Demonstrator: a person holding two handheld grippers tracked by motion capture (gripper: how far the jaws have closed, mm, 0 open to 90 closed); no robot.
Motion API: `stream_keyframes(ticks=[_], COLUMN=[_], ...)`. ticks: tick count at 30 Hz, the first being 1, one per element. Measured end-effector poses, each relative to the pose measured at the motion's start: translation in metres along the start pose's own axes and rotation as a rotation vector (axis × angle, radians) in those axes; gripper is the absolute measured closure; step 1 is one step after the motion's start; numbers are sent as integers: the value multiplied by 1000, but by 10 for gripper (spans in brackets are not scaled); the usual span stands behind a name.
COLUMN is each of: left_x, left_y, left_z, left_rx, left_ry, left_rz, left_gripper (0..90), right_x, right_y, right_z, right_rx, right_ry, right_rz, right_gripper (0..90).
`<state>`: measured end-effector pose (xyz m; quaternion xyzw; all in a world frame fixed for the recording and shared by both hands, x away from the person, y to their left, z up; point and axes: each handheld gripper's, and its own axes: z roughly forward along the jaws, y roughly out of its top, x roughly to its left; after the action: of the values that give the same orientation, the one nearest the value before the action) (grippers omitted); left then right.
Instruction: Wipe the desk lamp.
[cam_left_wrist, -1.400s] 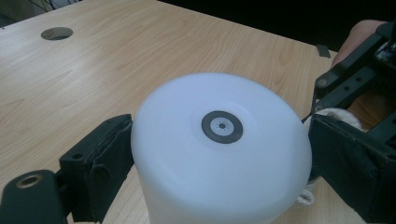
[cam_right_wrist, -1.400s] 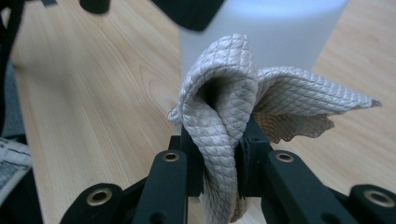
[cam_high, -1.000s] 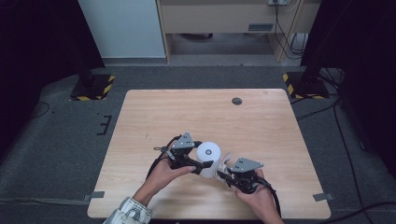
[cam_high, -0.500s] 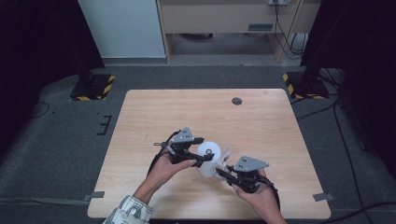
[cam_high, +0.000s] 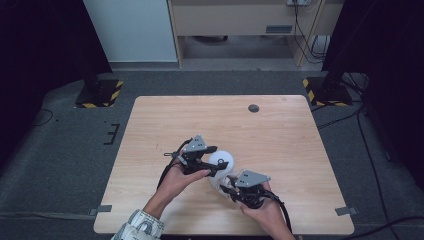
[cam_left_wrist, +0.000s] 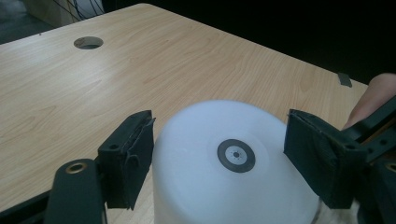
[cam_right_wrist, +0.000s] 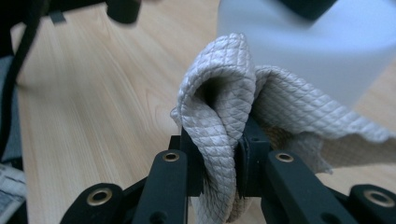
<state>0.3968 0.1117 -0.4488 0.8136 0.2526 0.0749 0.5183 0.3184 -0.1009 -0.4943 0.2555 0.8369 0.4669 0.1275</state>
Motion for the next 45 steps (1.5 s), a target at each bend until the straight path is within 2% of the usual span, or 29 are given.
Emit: stream_keyframes(ticks=[2,4,6,10,13,15,19,25,27,29,34,37,41,45], left_x=[0,-1,0,0,0,-1,-1,0,1,1,2,1,2,2], left_y=[0,0,1,2,2,2,2,4,3,3,3,2,2,2], left_z=[0,0,-1,0,0,0,0,1,1,1,-1,-1,-1,-1], left_rx=[2,4,10,13,10,10,12,21,24,24,29,24,23,24], left_ry=[1,1,0,-1,-4,-4,-10,-5,-10,-11,-12,-12,-16,-16], left_rz=[-4,-5,8,2,10,12,13,12,-7,-5,-2,-1,-8,-10], left_gripper=[239,239,240,243,251,251,251,244,243,242,244,244,243,243], right_x=[2,3,4,4,8,11,11,7,5,4,-1,-6,-13,-20], right_y=[-3,-1,5,22,27,26,14,5,2,-3,-8,-11,-8,3], right_z=[6,7,1,-13,-11,-3,17,29,31,31,22,12,-2,-20], right_rx=[33,42,16,-51,-66,-55,6,80,99,117,130,127,91,31], right_ry=[-2,-4,-3,-6,-5,5,24,45,47,49,39,24,-2,-16], right_rz=[-16,-25,-23,-27,-42,-52,-56,-60,-60,-53,-43,-21,-1,18], right_gripper=[765,765,765,765,765,765,765,764,765,764,764,764,764,763])
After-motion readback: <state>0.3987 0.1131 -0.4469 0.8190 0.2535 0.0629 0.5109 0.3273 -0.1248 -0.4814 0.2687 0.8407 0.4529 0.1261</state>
